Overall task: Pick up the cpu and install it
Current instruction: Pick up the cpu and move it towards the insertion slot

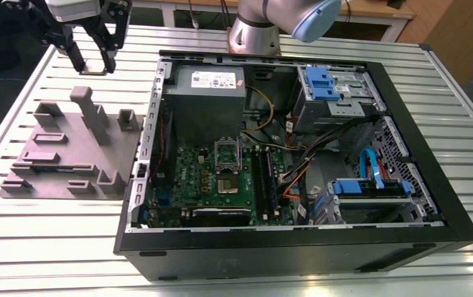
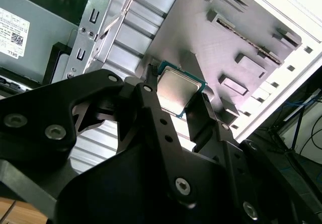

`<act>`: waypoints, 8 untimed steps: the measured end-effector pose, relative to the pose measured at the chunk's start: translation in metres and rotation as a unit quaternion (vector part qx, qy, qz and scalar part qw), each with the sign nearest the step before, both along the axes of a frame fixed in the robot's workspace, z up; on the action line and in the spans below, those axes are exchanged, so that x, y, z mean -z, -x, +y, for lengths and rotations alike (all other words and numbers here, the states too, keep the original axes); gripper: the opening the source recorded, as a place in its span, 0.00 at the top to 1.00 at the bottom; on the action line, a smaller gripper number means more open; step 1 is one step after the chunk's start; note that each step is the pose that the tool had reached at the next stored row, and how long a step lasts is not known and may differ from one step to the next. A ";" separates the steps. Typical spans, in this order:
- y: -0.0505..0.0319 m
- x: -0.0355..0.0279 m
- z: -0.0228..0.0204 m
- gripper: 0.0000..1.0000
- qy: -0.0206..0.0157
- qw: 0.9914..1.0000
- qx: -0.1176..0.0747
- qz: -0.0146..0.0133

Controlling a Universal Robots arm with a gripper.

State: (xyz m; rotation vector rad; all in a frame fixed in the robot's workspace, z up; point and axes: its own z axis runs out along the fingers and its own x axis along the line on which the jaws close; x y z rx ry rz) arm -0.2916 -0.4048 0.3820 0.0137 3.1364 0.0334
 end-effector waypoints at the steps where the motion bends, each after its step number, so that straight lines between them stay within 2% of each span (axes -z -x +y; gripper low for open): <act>1: -0.0002 0.0000 0.0000 0.53 0.000 1.000 0.000 0.000; 3: -0.0037 0.0000 0.0000 0.53 0.000 1.000 0.000 0.000; 8: -0.0049 0.0000 0.0000 0.53 0.000 1.000 0.000 0.000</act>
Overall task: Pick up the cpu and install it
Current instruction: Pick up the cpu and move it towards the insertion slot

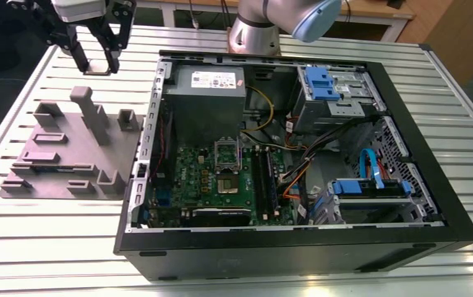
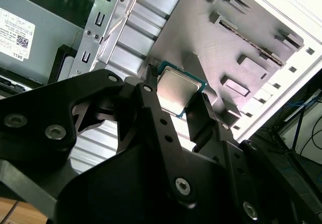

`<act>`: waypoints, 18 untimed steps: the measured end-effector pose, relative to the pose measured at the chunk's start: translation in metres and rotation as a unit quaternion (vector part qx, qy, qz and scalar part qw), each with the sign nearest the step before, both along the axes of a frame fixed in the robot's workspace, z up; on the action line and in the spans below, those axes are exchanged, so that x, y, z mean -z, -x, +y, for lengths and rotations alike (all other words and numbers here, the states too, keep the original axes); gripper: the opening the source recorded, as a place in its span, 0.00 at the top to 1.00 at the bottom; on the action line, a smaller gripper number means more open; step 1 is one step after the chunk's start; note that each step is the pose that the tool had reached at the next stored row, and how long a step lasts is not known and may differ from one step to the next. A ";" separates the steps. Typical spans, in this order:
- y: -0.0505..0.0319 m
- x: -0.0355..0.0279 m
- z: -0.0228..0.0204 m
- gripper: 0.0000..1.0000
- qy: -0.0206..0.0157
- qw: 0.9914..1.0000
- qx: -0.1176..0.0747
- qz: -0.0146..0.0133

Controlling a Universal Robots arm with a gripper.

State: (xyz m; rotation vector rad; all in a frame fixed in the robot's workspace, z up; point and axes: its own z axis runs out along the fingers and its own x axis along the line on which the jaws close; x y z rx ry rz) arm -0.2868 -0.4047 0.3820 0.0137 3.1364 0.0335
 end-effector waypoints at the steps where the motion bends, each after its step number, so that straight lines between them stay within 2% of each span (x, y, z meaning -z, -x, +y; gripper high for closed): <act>1: -0.0002 0.0000 0.0000 0.53 0.000 1.000 0.000 0.000; 18: -0.0047 0.0000 0.0000 0.53 0.000 1.000 0.000 0.000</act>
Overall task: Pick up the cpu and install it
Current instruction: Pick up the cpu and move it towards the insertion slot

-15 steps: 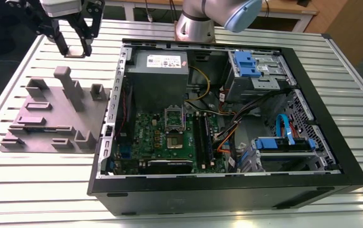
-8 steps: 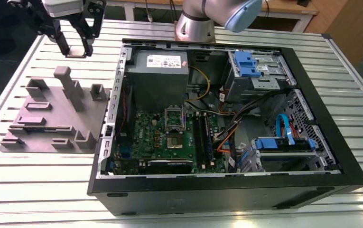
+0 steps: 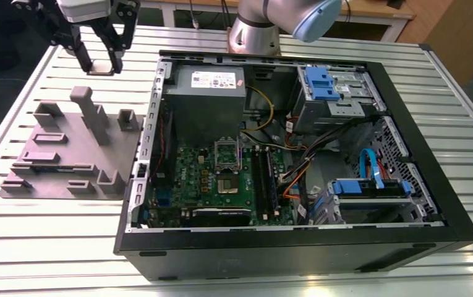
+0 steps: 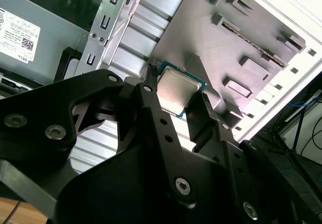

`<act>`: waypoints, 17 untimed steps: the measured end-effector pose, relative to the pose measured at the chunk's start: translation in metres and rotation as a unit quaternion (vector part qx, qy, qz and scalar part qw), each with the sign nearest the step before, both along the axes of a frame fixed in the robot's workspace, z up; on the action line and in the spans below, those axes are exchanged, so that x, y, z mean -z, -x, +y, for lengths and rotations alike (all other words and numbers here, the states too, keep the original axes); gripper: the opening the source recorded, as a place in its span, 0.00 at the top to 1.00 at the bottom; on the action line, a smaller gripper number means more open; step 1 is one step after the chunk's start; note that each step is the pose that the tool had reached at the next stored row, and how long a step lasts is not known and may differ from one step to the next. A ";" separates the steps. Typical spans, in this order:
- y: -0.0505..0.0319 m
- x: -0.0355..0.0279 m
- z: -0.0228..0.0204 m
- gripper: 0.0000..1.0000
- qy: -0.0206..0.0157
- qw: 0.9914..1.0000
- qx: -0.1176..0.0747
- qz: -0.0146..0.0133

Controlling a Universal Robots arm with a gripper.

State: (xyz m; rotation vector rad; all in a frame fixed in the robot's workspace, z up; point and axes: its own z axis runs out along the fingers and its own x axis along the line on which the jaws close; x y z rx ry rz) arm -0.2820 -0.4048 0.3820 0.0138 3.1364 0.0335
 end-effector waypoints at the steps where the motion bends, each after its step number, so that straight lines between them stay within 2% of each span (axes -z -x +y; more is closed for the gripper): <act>1: -0.0002 0.0000 0.0000 0.53 0.000 1.000 0.000 0.000; 12: -0.0045 0.0000 0.0000 0.53 0.000 1.000 0.000 0.000; 17: -0.0092 0.0000 0.0000 0.53 0.000 1.000 0.000 0.000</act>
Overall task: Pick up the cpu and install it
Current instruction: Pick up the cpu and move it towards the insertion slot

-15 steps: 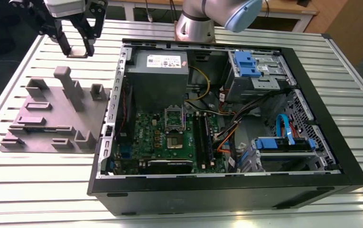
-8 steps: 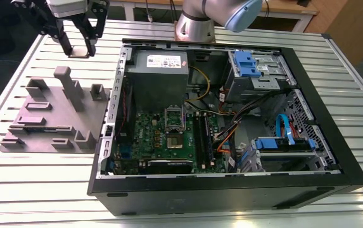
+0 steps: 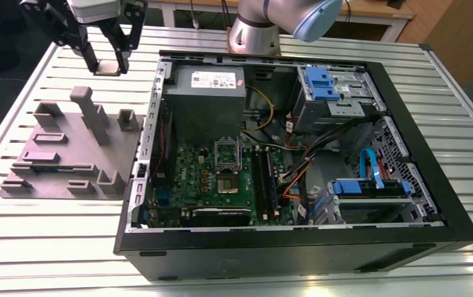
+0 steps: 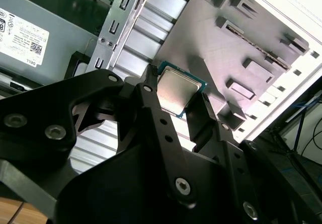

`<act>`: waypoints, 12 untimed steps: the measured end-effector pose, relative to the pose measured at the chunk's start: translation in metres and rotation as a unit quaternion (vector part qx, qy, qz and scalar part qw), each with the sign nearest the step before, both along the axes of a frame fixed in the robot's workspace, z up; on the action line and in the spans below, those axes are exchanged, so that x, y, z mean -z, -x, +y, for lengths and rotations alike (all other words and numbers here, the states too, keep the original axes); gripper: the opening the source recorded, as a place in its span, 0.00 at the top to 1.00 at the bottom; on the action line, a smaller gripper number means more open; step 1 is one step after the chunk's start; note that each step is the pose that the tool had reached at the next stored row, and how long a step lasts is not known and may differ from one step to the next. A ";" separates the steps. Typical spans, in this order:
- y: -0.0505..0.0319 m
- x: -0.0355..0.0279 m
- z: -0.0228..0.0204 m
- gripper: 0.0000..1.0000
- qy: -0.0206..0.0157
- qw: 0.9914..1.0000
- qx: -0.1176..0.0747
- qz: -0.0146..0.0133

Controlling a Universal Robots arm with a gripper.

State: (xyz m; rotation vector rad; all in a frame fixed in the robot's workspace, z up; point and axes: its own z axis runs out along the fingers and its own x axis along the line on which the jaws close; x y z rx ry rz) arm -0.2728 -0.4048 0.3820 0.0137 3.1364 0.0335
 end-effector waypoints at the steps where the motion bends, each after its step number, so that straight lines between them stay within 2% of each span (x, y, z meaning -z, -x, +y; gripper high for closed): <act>1: -0.0009 0.0000 0.0000 0.53 0.000 1.000 0.000 0.000; 12: -0.0080 0.0000 0.0000 0.53 0.000 1.000 0.000 0.000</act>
